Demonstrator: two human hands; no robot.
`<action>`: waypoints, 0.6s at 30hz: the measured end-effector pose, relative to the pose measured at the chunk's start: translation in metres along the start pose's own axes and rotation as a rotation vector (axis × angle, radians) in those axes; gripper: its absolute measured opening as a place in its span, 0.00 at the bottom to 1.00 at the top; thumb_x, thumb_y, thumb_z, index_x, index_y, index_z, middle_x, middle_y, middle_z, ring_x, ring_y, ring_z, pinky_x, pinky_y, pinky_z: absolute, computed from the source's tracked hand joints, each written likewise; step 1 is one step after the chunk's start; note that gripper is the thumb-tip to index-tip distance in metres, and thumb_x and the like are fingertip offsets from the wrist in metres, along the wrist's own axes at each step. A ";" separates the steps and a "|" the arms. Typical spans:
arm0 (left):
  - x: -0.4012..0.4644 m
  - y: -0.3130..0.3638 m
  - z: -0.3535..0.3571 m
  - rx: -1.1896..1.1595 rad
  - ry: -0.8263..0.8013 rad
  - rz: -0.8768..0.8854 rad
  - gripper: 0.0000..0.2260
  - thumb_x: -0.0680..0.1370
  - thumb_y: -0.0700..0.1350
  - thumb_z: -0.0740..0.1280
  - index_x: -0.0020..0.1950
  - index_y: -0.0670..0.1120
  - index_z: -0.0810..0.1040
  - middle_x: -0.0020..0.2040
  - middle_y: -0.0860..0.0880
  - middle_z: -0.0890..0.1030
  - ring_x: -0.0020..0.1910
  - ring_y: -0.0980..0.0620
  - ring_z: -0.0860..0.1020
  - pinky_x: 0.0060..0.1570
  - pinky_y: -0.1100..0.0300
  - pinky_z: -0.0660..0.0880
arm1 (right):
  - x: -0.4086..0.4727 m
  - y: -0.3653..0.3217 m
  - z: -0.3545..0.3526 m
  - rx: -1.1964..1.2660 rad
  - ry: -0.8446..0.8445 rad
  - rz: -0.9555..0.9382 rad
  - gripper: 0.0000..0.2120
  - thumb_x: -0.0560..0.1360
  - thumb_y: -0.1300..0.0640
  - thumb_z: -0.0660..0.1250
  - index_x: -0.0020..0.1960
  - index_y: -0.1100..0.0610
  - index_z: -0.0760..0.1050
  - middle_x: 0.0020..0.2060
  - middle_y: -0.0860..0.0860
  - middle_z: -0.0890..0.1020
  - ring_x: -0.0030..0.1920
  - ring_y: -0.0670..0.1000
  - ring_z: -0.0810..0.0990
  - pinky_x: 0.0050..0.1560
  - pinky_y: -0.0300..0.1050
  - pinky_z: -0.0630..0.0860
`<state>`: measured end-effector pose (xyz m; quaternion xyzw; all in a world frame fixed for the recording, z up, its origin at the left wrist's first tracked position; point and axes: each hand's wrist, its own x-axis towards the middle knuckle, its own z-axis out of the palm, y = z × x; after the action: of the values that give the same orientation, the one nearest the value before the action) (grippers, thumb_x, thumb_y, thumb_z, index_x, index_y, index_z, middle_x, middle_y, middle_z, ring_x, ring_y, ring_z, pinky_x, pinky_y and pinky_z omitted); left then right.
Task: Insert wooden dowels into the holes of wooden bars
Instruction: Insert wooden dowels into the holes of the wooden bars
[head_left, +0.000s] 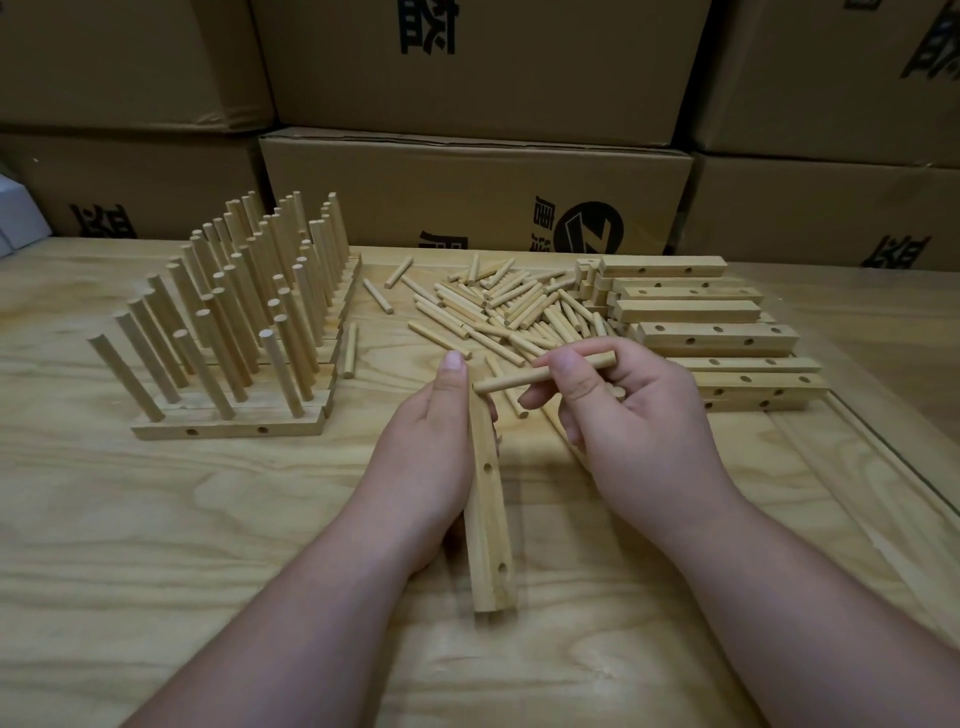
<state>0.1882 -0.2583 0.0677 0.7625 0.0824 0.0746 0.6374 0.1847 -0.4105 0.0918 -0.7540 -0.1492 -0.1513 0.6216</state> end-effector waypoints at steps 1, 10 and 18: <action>0.000 -0.001 0.000 0.020 -0.007 0.009 0.30 0.83 0.66 0.49 0.39 0.47 0.80 0.31 0.52 0.82 0.29 0.59 0.77 0.37 0.56 0.69 | 0.001 -0.001 0.000 -0.014 0.001 0.011 0.07 0.81 0.53 0.65 0.47 0.52 0.81 0.34 0.47 0.85 0.31 0.40 0.78 0.32 0.31 0.69; -0.004 0.001 0.000 0.139 0.008 0.076 0.28 0.82 0.66 0.48 0.42 0.50 0.80 0.39 0.59 0.82 0.37 0.63 0.78 0.39 0.57 0.70 | 0.003 -0.016 0.000 -0.187 0.002 -0.030 0.06 0.81 0.51 0.65 0.45 0.47 0.78 0.35 0.42 0.85 0.31 0.42 0.79 0.29 0.32 0.71; -0.004 0.000 -0.001 0.168 0.005 0.083 0.28 0.83 0.64 0.48 0.44 0.50 0.80 0.39 0.53 0.82 0.39 0.67 0.77 0.32 0.75 0.67 | 0.001 -0.021 0.004 -0.222 -0.013 -0.036 0.06 0.81 0.52 0.65 0.46 0.47 0.78 0.35 0.42 0.85 0.32 0.39 0.79 0.32 0.32 0.70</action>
<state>0.1842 -0.2579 0.0682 0.8157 0.0585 0.0958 0.5674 0.1772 -0.4024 0.1098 -0.8163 -0.1490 -0.1732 0.5304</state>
